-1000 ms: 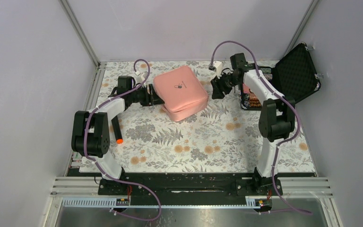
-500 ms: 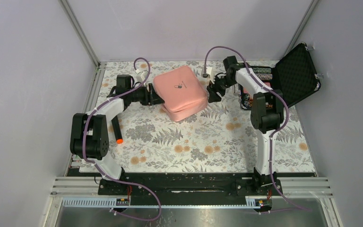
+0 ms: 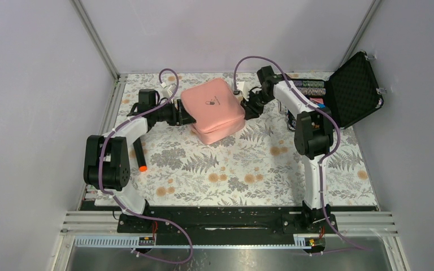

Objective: Organize the medicine kit

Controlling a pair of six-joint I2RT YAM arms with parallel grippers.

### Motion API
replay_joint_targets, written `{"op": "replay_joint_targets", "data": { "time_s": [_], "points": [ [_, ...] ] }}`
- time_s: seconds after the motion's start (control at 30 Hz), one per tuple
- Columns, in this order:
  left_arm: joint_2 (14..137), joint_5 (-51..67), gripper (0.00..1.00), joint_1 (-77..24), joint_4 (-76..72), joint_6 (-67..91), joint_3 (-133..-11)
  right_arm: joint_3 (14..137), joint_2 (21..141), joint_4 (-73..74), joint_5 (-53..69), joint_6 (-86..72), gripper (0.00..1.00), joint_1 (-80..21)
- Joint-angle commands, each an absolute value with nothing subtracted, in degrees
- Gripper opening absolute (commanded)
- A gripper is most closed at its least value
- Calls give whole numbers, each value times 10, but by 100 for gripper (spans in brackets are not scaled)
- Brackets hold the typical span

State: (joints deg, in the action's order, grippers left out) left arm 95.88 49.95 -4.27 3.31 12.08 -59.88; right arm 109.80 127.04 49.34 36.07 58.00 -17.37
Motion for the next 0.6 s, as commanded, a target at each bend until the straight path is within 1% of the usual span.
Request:
{"op": "replay_joint_targets", "data": {
  "time_s": [0.0, 0.13, 0.2, 0.23, 0.37, 0.47, 0.57],
  "points": [
    [940, 516, 53, -39, 6, 120, -614, 1120, 1289, 477, 341, 560, 27, -189],
    [941, 519, 53, -38, 3, 126, -611, 1061, 1253, 405, 332, 541, 14, -187],
    [941, 521, 53, -38, 3, 127, -609, 1023, 1228, 363, 325, 527, 3, -188],
    [941, 522, 53, -38, 3, 128, -608, 1007, 1219, 344, 318, 517, 0, -187],
    [940, 526, 53, -38, -11, 131, -605, 964, 1184, 287, 261, 456, 0, -188],
    [936, 526, 53, -38, -14, 132, -601, 941, 1163, 274, 218, 448, 0, -187],
    [936, 522, 53, -38, -12, 128, -601, 909, 1151, 230, 139, 432, 0, -188]
  ]
}}
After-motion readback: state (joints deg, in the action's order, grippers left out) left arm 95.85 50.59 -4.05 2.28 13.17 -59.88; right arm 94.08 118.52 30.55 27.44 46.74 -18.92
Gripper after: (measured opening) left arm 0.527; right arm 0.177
